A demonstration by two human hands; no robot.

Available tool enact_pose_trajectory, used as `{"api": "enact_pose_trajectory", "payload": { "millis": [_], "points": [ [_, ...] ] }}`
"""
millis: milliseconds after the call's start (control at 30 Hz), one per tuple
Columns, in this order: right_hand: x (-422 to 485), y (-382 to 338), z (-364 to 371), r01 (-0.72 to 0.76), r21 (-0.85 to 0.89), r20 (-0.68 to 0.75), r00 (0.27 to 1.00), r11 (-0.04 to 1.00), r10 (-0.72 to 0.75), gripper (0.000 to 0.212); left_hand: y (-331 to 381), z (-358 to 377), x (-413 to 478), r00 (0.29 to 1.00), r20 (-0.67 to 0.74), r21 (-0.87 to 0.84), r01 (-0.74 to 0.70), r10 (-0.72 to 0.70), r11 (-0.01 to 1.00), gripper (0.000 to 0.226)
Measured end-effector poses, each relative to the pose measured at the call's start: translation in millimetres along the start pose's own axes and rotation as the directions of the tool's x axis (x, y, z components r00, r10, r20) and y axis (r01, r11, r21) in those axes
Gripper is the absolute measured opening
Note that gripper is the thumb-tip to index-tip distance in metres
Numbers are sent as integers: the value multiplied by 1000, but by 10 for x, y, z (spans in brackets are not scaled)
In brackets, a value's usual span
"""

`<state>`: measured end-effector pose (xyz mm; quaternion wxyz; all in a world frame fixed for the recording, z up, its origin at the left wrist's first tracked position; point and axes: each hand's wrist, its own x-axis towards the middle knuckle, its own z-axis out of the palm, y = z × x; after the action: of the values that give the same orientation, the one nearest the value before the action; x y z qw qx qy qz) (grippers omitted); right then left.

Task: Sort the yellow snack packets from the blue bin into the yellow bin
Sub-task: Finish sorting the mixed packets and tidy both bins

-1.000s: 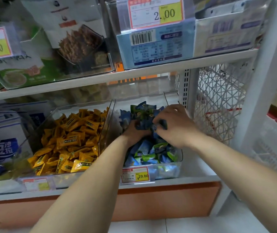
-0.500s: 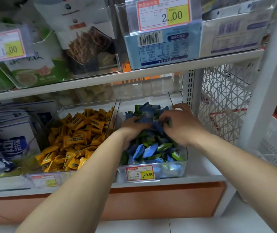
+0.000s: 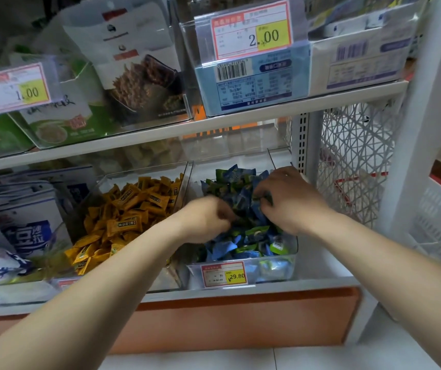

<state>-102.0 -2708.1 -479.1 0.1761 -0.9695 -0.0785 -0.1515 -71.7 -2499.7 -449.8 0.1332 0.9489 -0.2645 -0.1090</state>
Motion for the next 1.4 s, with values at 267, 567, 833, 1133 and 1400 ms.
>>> {"api": "enact_pose_trajectory", "payload": {
  "millis": [267,567,833,1133,1400],
  "points": [
    [2,2,11,-20,23,20,1000,1000,20,25,-36,187,532,908,-150,-277,342,-391,898,40],
    [-2,5,14,-56,74,43,998,996,53,25,-292,459,953,870,-65,-580,365,-489,728,143],
    [10,-16,28,-91,82,52,995,993,86,25,-291,614,1025,853,59,-608,443,-519,659,134],
    [32,-27,2,-128,128,45,991,983,123,24,-197,578,910,944,157,-657,318,-288,683,74],
    [54,-7,12,-166,123,64,985,979,159,27,-52,313,836,941,-28,-683,228,-337,694,32]
  ]
}}
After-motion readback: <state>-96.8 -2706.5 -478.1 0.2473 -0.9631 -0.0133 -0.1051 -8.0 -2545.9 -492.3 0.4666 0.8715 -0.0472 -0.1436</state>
